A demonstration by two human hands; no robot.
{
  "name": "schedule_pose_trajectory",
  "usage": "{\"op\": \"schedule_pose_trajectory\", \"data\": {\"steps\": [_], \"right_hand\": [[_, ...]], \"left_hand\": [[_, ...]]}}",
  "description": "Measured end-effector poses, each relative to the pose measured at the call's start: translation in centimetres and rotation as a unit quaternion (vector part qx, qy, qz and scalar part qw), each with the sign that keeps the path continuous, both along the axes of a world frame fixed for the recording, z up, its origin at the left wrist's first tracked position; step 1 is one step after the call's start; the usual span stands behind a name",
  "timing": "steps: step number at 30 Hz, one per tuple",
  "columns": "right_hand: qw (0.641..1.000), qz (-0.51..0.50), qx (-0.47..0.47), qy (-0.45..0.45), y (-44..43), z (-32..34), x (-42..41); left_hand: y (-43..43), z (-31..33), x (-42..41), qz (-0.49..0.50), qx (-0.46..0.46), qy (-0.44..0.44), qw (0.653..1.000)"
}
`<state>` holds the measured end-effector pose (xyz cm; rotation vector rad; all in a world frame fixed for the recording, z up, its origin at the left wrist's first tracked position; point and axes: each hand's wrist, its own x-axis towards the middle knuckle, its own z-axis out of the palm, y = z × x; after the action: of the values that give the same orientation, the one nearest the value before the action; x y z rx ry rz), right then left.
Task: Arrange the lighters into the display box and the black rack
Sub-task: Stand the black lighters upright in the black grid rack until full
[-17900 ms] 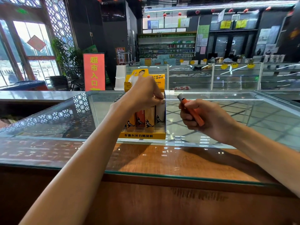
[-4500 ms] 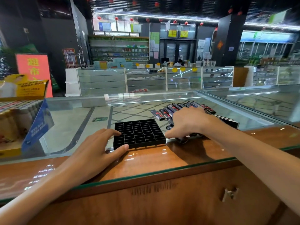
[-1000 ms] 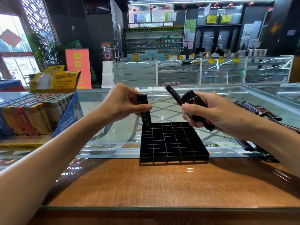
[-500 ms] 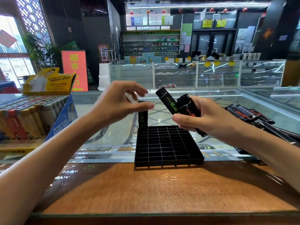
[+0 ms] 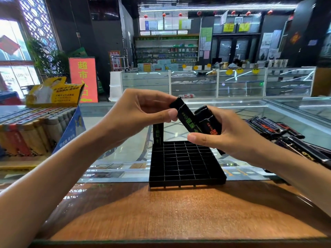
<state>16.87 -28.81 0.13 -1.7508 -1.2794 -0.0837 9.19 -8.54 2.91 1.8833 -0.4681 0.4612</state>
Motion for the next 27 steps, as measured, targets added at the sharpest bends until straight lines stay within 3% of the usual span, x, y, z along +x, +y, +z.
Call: {"op": "schedule_pose_trajectory", "data": {"steps": [11,23,27], "right_hand": [[0.968,0.14,-0.054,0.199,-0.2,-0.1,0.1],[0.995,0.014,-0.022,0.097,0.6,-0.6,-0.3],[0.988,0.005,0.004,0.156,0.3,-0.6,0.2]], "left_hand": [[0.1,0.2,0.0,-0.037,-0.013,0.02,0.999],[-0.4,-0.4,0.3,0.027,-0.023,0.006,0.999],[1.8,1.0,0.0,0.09,0.056,0.02,0.994]]}}
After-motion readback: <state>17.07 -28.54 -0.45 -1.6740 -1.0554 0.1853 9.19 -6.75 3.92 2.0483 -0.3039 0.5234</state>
